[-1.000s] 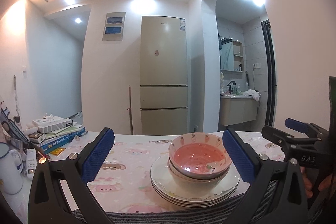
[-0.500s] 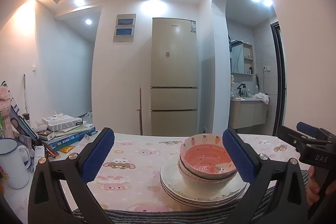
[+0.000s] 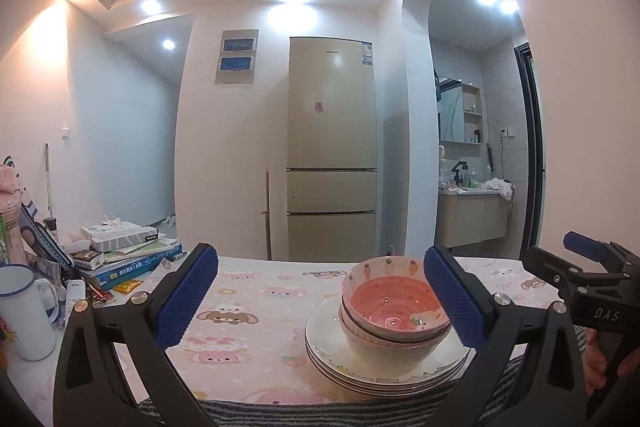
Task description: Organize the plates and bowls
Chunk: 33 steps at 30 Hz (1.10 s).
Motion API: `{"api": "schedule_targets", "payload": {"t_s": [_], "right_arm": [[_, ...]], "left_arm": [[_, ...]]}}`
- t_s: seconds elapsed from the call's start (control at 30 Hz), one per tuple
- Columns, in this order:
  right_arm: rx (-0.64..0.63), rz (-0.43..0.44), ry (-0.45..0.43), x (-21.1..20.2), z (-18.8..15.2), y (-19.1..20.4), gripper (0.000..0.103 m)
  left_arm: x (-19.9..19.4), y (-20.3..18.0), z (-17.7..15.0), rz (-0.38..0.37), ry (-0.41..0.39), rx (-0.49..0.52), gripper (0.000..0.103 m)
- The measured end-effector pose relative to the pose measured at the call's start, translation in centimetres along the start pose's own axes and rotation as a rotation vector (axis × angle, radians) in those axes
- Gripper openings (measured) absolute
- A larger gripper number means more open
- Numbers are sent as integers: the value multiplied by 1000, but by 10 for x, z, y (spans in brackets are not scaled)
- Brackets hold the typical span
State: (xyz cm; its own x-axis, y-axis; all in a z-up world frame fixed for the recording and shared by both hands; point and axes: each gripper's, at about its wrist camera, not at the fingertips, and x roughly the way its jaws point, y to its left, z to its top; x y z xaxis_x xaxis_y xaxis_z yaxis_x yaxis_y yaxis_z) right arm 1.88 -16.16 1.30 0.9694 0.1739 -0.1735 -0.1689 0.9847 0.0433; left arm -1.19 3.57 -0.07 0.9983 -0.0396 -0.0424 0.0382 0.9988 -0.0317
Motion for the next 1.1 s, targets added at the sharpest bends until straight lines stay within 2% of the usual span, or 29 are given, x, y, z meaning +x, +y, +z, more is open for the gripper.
{"api": "schedule_targets", "payload": {"t_s": [1.1], "right_arm": [[1,-8,16,1,-1,-2,103]], "left_arm": [[3,-1,-1,10,9,4,103]]}}
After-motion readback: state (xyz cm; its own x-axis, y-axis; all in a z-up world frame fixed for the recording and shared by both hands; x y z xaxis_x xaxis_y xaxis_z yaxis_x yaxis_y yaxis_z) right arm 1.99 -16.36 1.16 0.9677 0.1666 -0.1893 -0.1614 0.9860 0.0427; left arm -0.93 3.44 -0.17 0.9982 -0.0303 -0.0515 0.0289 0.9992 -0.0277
